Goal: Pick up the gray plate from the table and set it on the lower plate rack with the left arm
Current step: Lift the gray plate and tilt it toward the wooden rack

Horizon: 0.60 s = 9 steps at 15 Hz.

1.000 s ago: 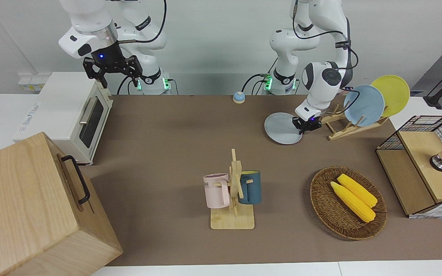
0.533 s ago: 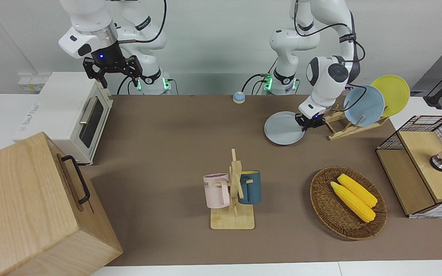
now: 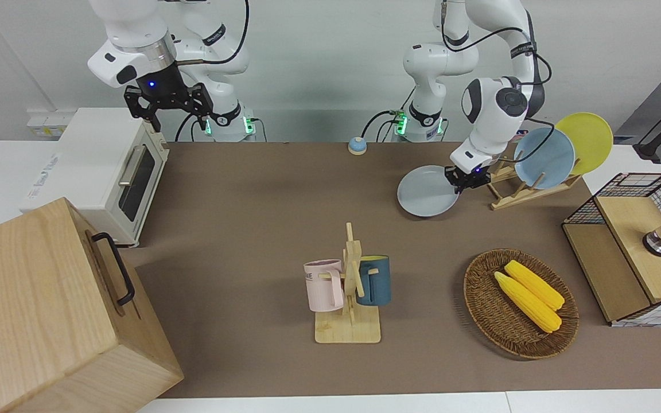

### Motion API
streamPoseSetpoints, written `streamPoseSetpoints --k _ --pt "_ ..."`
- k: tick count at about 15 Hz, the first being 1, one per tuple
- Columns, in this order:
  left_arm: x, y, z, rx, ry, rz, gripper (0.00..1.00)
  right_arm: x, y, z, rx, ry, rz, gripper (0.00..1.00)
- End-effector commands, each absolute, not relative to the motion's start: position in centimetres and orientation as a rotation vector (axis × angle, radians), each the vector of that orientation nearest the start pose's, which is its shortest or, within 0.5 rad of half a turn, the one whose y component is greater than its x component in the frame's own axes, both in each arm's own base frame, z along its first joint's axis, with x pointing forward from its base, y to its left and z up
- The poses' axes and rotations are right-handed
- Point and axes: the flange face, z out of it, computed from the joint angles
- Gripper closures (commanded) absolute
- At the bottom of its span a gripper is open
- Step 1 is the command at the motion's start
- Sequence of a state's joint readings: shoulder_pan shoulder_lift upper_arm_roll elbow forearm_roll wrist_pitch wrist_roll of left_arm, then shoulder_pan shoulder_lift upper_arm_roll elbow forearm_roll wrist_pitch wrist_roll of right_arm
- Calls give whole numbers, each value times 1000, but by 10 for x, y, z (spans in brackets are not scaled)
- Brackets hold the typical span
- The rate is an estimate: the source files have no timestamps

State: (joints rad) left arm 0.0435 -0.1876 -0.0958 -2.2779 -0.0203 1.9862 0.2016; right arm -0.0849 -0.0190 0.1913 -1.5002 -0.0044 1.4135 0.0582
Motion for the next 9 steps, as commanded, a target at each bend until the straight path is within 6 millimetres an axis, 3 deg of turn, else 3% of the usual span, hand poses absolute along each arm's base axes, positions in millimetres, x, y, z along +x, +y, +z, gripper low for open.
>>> streamPoseSetpoints --k 1,5,9 --pt "474 -26 474 -3127 359 172 1000 527 58 657 -3146 -78 116 11" --pt "476 -29 524 -3126 366 191 1000 527 58 657 -3146 -75 116 13" --pt "476 -29 551 -3115 335 199 1000 527 58 657 -3146 -75 116 13"
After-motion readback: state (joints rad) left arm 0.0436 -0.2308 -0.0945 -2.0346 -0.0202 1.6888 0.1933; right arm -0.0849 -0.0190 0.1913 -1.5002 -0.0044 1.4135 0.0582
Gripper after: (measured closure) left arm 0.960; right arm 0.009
